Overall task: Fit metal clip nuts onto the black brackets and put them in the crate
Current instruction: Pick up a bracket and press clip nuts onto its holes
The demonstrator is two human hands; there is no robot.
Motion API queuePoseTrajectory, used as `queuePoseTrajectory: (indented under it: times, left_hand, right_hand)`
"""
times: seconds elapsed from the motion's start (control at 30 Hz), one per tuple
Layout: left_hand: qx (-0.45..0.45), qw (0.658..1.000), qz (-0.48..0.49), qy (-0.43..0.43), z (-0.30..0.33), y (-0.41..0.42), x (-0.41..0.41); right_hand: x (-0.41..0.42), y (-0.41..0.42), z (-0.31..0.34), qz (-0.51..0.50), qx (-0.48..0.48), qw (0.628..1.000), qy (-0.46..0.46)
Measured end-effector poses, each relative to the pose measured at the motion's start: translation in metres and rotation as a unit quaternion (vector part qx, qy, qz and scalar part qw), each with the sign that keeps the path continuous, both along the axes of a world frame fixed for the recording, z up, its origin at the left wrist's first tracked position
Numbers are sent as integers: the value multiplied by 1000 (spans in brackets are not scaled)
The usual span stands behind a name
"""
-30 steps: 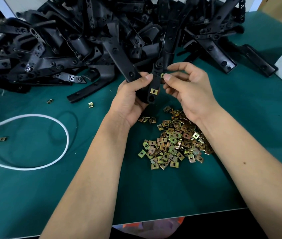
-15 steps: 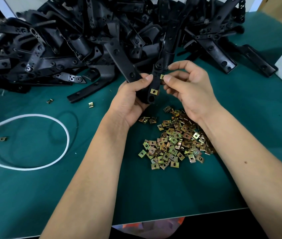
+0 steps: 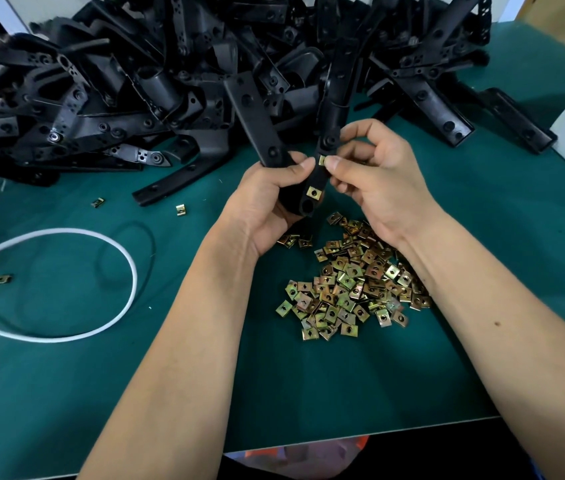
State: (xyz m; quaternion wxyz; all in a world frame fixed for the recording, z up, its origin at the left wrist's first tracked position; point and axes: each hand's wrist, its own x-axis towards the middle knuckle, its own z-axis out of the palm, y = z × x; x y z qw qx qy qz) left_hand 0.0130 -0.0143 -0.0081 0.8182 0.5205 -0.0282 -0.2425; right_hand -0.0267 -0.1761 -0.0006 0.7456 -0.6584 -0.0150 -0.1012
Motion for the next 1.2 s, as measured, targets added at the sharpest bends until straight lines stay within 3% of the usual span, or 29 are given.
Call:
queuePoseTrajectory:
  times: [0.23, 0.4, 0.67, 0.8, 0.97, 1.2]
  left_hand:
    - [-23, 999, 37, -5, -1, -3, -1]
    - [-17, 997, 70, -18, -3, -7, -3]
    - [10, 992, 107, -69, -7, -10, 0]
    - [-74, 994, 74, -18, -6, -5, 5]
    - [-136, 980, 142, 15, -7, -8, 8]
    - [-125, 976, 178, 8, -7, -13, 9]
  right_hand:
    - [3, 12, -5, -59, 41, 995, 67]
    - [1, 14, -6, -112, -65, 991, 29]
    - [-1, 9, -3, -74, -97, 992, 13]
    - [0, 15, 0, -12, 34, 999, 33]
    - [-1, 29, -8, -91, -95, 991, 20]
    - [-3, 31, -8, -77, -49, 995, 25]
